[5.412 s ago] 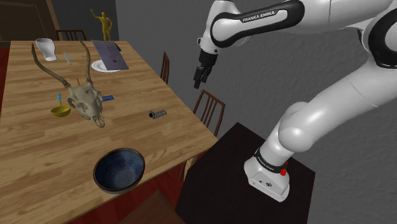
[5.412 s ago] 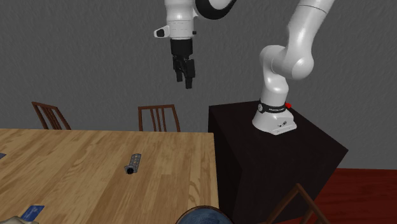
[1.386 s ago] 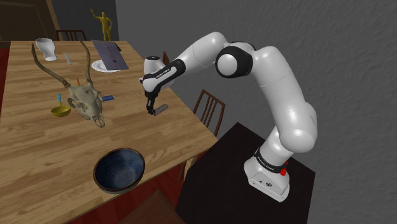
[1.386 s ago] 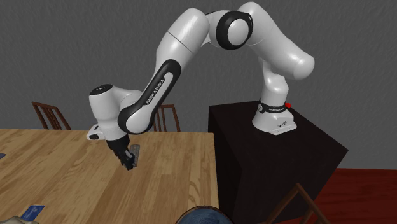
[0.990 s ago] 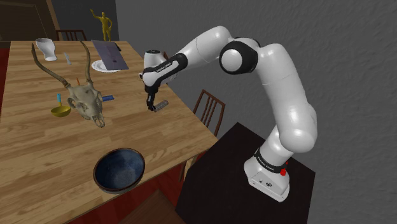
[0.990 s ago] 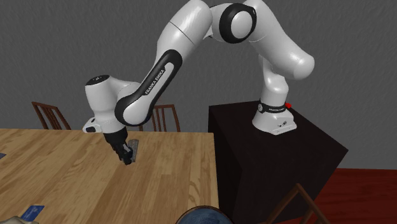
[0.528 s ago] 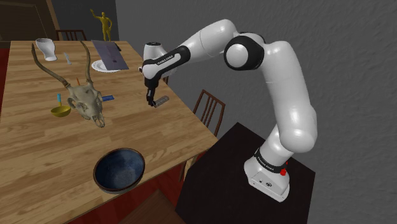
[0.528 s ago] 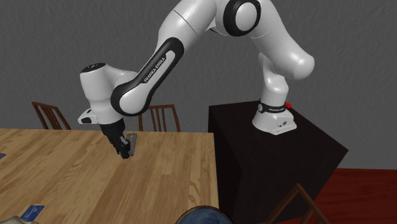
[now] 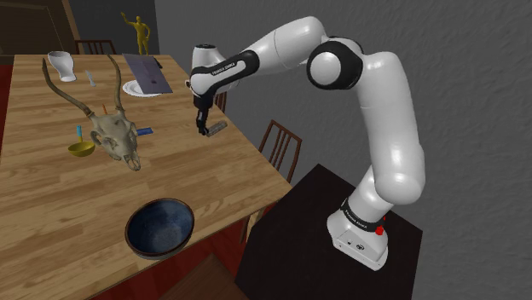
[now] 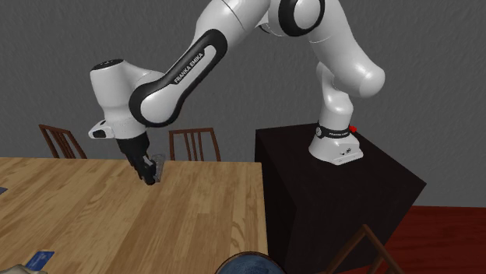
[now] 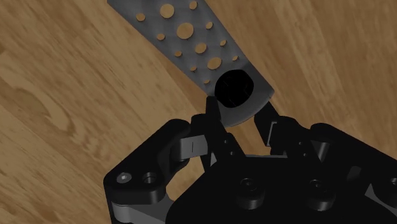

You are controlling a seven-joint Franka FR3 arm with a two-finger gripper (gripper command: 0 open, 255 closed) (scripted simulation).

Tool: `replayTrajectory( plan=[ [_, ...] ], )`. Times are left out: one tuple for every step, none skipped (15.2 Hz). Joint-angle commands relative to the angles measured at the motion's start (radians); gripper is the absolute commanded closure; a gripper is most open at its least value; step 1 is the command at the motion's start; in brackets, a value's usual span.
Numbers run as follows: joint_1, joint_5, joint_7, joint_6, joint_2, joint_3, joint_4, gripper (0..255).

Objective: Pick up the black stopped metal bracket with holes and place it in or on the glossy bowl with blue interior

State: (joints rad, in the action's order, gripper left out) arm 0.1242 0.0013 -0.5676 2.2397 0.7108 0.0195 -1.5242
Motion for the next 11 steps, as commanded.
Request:
replayTrajectory(
  plan=[
    [-0.001, 0.000, -0.001, -0.017, -0.022, 0.000, -0.006, 255],
    [-0.001, 0.000, -0.001, -0.026, -0.030, 0.000, -0.005, 255],
    [-0.001, 0.000, -0.001, -0.035, -0.038, 0.000, -0.003, 255],
    [-0.001, 0.001, -0.001, -0.044, -0.045, 0.000, -0.002, 255],
    [-0.001, 0.001, -0.001, -0.053, -0.052, 0.000, 0.000, 255],
    [-0.001, 0.001, -0.001, -0.055, -0.054, 0.000, 0.001, 255],
    [0.013, -0.001, 0.018, -0.044, -0.071, 0.003, -0.027, 255],
    [0.028, -0.003, 0.036, -0.033, -0.087, 0.006, -0.053, 255],
    [0.043, -0.005, 0.055, -0.023, -0.102, 0.009, -0.078, 255],
    [0.058, -0.007, 0.074, -0.014, -0.116, 0.013, -0.101, 255],
    [0.073, -0.009, 0.094, -0.006, -0.129, 0.016, -0.123, 255]
  ],
)
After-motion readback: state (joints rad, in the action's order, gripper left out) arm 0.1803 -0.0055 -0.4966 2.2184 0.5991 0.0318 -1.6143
